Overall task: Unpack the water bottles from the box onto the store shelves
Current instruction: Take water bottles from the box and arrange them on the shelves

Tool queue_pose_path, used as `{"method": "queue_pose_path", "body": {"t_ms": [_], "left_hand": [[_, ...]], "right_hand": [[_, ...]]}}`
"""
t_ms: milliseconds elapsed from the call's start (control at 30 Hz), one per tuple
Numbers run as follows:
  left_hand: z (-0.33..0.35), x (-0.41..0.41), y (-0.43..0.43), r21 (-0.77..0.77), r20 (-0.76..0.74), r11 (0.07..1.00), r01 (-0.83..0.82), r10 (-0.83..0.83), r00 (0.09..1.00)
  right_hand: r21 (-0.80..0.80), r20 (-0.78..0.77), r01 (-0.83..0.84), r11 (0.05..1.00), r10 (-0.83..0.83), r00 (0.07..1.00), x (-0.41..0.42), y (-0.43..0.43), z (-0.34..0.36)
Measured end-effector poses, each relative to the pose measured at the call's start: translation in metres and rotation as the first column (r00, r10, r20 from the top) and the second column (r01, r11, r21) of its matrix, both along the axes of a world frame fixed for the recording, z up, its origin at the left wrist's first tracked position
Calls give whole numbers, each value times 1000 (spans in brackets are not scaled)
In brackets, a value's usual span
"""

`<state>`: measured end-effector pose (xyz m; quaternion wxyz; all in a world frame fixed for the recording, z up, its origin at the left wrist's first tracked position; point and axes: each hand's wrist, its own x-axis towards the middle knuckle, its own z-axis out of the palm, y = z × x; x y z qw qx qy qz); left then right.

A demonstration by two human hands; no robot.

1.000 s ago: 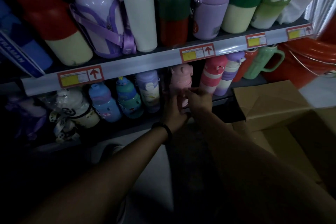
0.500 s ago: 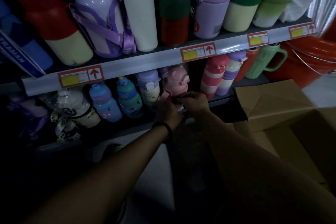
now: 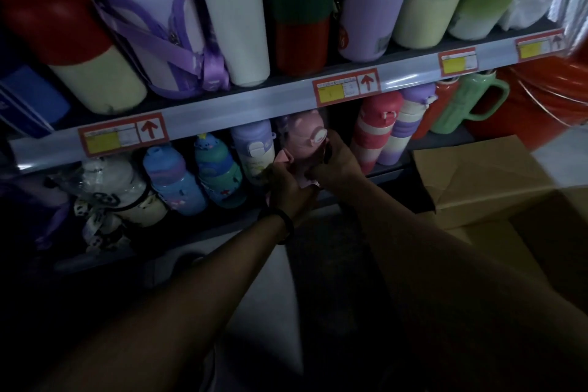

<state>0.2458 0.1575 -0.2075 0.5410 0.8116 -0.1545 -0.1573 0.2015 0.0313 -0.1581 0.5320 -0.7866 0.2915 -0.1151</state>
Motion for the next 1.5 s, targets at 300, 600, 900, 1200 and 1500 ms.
{"method": "queue_pose_path", "body": {"t_ms": [300,600,900,1200,1500], "left_hand": [[-18,-17,18,-96,40,991,96,-93,995],[7,-53,31,20,-210,999,28,-23,977],[11,-44,41,171,-305,982,79,-23,952],[9,-60,33,233,-338,932,276,-188,922],[79,-44,-43,174,-219,923,343,-303,927]], "right_hand": [[89,130,18,996,-30,991,-10,-2,-8],[194,185,-29,981,-8,983,-14,0,-15],[270,175,-32,962,-16,984,-7,5,-20],[273,142,151,950,-195,970,-31,-2,12],[65,-49,354,933,-351,935,-68,-67,17]]}}
